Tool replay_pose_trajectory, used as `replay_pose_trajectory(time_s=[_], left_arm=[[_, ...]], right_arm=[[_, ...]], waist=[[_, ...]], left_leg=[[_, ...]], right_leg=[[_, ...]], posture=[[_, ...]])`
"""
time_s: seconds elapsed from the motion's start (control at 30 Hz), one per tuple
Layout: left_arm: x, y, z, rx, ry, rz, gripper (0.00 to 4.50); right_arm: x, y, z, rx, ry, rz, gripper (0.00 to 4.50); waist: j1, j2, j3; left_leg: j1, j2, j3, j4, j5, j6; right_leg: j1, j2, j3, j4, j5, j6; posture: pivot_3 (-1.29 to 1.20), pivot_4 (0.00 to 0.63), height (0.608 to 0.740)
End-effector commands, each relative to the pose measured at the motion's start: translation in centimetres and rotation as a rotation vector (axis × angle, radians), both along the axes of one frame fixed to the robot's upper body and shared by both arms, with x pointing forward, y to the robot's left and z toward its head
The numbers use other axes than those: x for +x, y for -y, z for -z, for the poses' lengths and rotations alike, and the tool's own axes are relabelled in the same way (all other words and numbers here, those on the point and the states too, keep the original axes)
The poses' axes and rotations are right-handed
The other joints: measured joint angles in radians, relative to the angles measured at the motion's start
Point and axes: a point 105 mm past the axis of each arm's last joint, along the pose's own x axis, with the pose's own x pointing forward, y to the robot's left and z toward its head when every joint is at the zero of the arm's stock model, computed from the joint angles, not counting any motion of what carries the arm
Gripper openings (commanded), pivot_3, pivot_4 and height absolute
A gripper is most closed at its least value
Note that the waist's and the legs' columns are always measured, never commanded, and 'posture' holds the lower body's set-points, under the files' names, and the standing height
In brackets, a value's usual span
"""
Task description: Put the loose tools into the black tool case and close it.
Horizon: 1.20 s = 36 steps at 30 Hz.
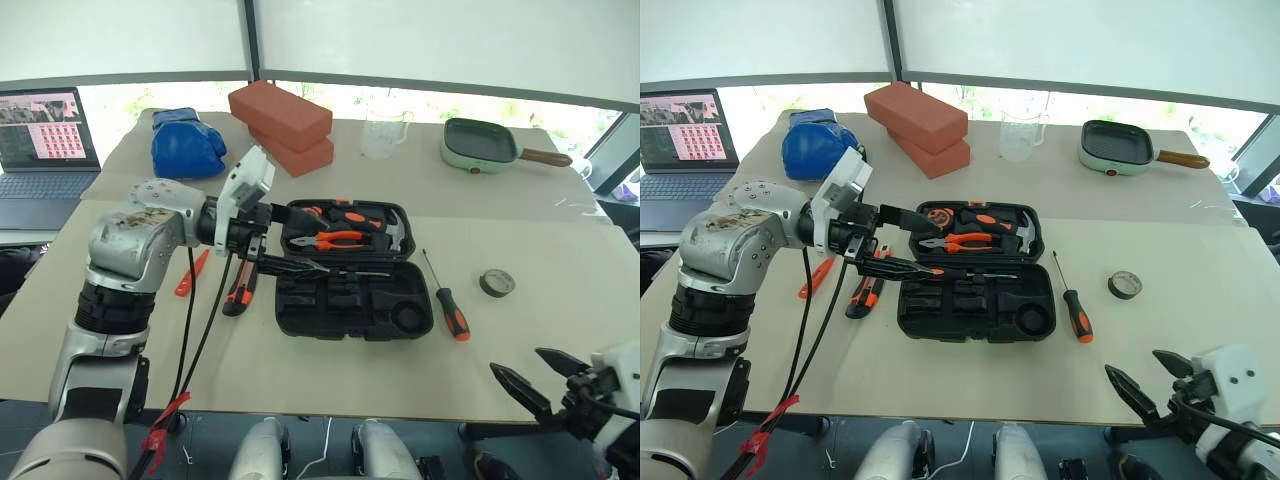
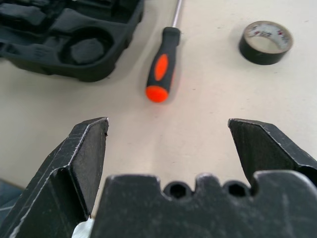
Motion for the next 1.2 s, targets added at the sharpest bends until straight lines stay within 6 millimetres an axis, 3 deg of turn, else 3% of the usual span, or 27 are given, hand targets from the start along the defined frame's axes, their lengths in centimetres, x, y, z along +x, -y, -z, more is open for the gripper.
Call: replay_pose_trajectory(time_s=[0.03, 0.4, 0.5, 0.7, 0.77, 0.9, 1.0, 1.13, 1.2], left_arm=[[-0.5, 0.1, -0.3, 0.002, 0.059, 0.006, 4.44], [-1.0, -0.2, 0.0, 0.015, 0.063, -0.026, 4.44], [-1.0, -0.4, 0.1, 0.029, 0.076, -0.033, 4.50], [-0.8, -0.7, 0.2, 0.038, 0.083, -0.052, 4.50], [-0.8, -1.0, 0.5, 0.055, 0.082, -0.059, 4.50], [-1.0, -2.1, 1.1, 0.092, 0.075, -0.076, 4.50], [-1.5, -3.4, 1.8, 0.138, 0.048, -0.094, 4.50], [-2.4, -5.1, 2.6, 0.187, 0.024, -0.140, 4.50], [-3.0, -5.5, 2.8, 0.188, 0.009, -0.161, 4.50]], right_arm=[[2.3, -0.9, 0.5, -0.024, 0.061, -0.037, 4.50], [7.7, -2.3, 2.6, -0.008, 0.096, -0.065, 4.50], [8.2, -2.7, 2.9, 0.005, 0.097, -0.075, 3.76], [8.4, -2.1, 2.7, -0.010, 0.104, -0.042, 1.75], [7.9, -2.1, 2.2, 0.013, 0.113, -0.034, 1.17], [6.1, -2.2, 0.5, 0.090, 0.145, -0.024, 1.12], [5.5, -2.2, -1.9, 0.141, 0.199, -0.040, 1.12], [6.1, -3.5, -5.6, 0.125, 0.249, -0.239, 1.12], [6.6, -5.3, -6.7, 0.104, 0.226, -0.442, 1.12]], waist=[[-0.003, 0.000, 0.000], [0.002, 0.001, 0.000], [0.002, 0.002, 0.000], [0.002, 0.002, 0.000], [0.002, 0.002, 0.000], [0.001, 0.002, 0.000], [-0.004, 0.002, 0.000], [-0.016, 0.003, 0.001], [-0.016, 0.002, 0.001]], left_leg=[[0.000, 0.000, 0.000, 0.000, 0.000, 0.000], [-0.002, -0.001, 0.000, 0.000, 0.000, 0.000], [-0.002, -0.001, 0.000, 0.000, 0.000, 0.000], [-0.002, -0.001, 0.000, 0.000, 0.000, 0.000], [-0.002, -0.001, 0.000, 0.000, 0.000, 0.000], [-0.002, -0.001, 0.000, -0.001, 0.000, 0.000], [-0.002, 0.000, 0.001, -0.001, 0.000, 0.000], [0.001, 0.001, 0.001, -0.003, 0.000, 0.000], [0.002, 0.001, 0.001, -0.004, 0.000, -0.001]], right_leg=[[0.000, 0.000, 0.000, 0.000, 0.000, 0.000], [-0.002, 0.000, 0.000, 0.001, -0.001, 0.000], [-0.002, 0.000, 0.000, 0.001, -0.001, 0.000], [-0.002, 0.000, 0.000, 0.001, -0.001, 0.000], [-0.002, 0.000, 0.000, 0.002, -0.001, 0.000], [-0.003, 0.000, 0.000, 0.002, -0.001, 0.000], [-0.003, 0.000, 0.000, 0.003, -0.001, 0.000], [-0.002, -0.001, 0.001, 0.003, -0.001, -0.001], [-0.001, 0.000, 0.001, 0.002, -0.001, -0.001]], posture=[[0.00, 0.150, 0.738], [0.00, 0.150, 0.738], [0.00, 0.150, 0.738], [0.00, 0.150, 0.738], [0.00, 0.150, 0.738], [0.00, 0.150, 0.738], [0.00, 0.150, 0.738], [0.00, 0.150, 0.738], [0.00, 0.150, 0.738]])
